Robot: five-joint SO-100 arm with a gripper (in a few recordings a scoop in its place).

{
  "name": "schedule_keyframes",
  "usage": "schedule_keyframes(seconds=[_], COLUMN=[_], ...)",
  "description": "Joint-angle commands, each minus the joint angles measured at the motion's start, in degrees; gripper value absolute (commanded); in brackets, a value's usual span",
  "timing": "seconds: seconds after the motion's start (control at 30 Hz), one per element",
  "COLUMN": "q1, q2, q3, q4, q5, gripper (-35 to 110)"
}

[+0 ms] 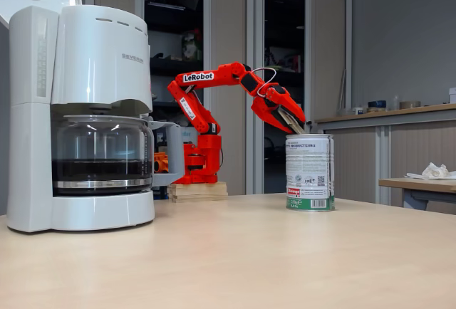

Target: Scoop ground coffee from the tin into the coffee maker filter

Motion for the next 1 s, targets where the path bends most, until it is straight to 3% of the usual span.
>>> schedule_keyframes(seconds=[0.0,0.97], q1=[-0.09,0.7], q2=[2.81,15.21], q3=[0.0,11.87], q4=[0.97,1.93], q5=[0.97,0.79], gripper=[12,16])
